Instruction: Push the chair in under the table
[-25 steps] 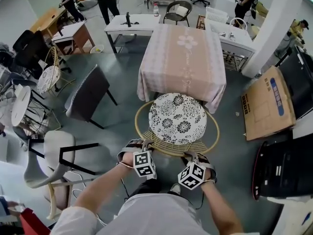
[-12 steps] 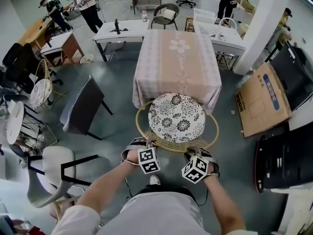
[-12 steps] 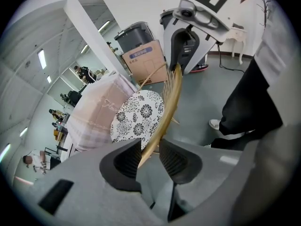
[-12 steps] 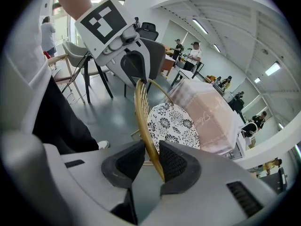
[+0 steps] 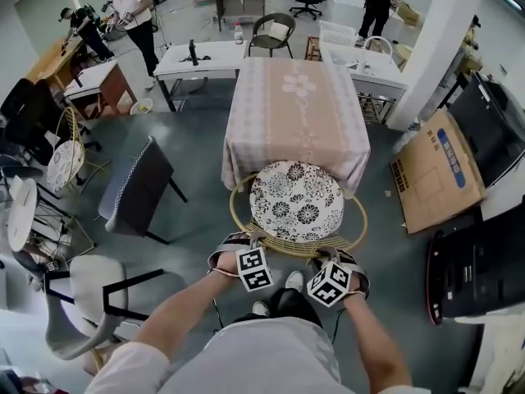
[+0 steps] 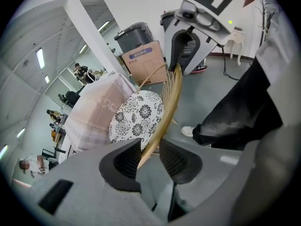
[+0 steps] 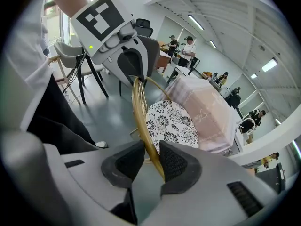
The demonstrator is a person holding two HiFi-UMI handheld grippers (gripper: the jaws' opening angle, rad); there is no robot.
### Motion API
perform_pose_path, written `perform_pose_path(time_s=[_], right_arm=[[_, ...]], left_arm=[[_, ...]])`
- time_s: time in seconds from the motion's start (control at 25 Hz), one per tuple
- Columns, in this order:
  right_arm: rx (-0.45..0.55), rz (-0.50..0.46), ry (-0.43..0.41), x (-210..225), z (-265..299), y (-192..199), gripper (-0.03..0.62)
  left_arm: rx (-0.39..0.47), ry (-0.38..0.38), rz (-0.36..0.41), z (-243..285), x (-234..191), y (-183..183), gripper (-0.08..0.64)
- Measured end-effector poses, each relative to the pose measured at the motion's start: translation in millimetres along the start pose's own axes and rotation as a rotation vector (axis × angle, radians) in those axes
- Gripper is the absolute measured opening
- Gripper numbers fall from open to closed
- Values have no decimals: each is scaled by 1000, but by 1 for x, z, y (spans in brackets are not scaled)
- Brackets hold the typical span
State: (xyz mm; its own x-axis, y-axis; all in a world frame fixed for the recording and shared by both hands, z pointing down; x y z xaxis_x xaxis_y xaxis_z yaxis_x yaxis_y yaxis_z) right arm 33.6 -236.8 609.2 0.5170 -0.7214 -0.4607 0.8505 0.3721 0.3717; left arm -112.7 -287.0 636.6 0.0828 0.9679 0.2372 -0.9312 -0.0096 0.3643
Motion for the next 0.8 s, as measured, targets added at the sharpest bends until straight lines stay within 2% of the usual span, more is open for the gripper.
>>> perform_pose_path(time_s=[0.16,0.8], right_arm=[[4,-2,5,2,2,-2,84],[27,3,3,45,37,-26,84]], left_arm=[[-8,-10,-3,1,-5,0,120],[-37,-46,-20,16,-66,1,121]])
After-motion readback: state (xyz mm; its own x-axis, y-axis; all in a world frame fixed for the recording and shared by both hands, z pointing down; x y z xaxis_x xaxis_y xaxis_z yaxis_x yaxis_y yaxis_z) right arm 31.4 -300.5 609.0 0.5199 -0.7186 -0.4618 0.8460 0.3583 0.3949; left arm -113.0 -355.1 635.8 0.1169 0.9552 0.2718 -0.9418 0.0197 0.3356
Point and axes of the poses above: the fingertips, and each gripper's own axes: z forward along the fingers, x to its right, y out of its underside, the point moved 4 cm from there along -z, backward along the fingers, and after that the axes turned 8 degrees about y, right-handed, at the moved point
